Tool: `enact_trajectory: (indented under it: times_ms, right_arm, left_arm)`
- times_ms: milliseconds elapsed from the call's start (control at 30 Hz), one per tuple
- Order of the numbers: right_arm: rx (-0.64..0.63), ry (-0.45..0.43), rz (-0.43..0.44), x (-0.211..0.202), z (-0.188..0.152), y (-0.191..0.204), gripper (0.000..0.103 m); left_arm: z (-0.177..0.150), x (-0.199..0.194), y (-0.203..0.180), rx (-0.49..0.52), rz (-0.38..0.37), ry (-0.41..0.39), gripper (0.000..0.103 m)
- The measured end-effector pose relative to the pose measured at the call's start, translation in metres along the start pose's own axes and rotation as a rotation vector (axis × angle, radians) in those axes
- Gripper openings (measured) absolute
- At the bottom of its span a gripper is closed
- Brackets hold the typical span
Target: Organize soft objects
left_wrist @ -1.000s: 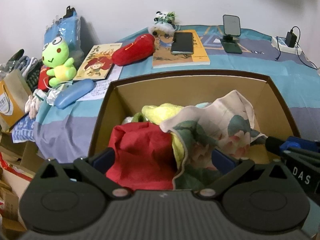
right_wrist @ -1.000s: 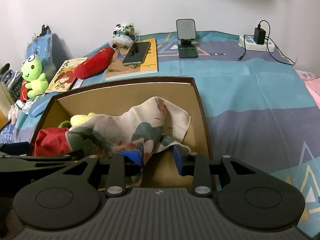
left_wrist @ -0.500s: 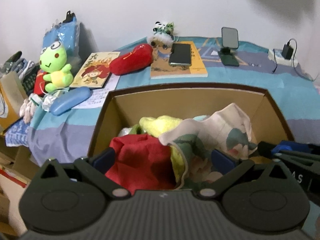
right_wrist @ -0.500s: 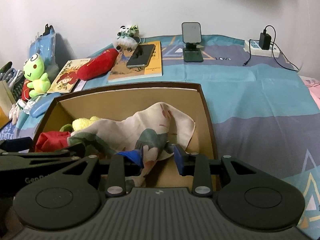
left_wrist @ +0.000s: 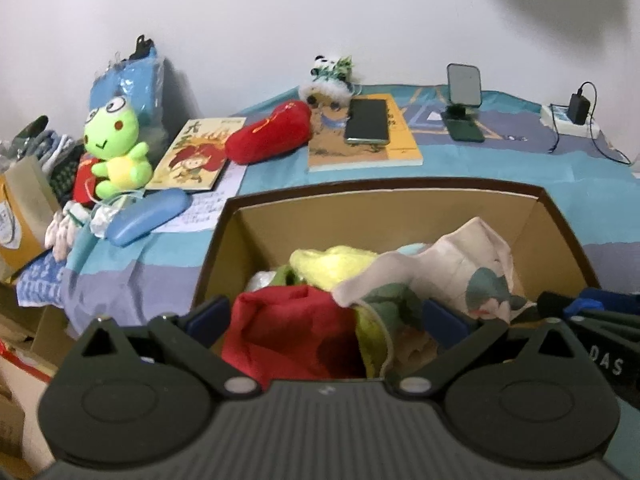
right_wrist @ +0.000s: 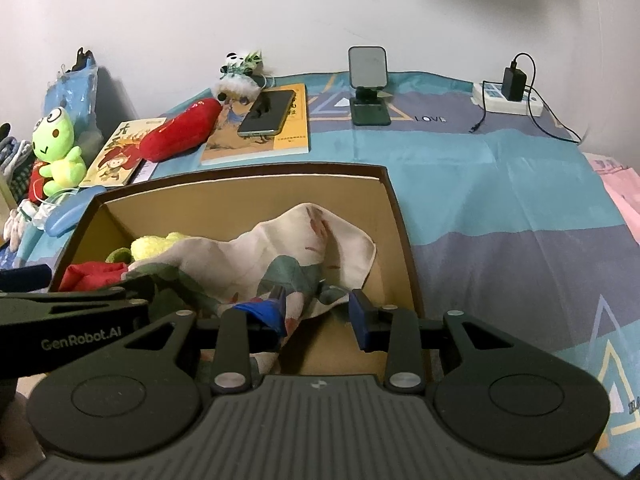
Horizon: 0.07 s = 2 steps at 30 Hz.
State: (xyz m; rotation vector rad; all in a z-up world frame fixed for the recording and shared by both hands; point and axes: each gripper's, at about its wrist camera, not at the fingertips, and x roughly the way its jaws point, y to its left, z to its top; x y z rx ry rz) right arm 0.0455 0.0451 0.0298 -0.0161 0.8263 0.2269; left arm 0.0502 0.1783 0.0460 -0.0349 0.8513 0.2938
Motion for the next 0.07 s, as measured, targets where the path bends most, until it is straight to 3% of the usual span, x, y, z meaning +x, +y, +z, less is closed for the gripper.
enact_trajectory:
  times_ms: [67]
  right_arm:
    - [0.002,0.001,-0.002,0.0005,-0.0012,0.0008,0.018]
  left_arm:
    - [-0.0007,-0.0004,-0.0009,0.001,-0.013,-0.009,0.102]
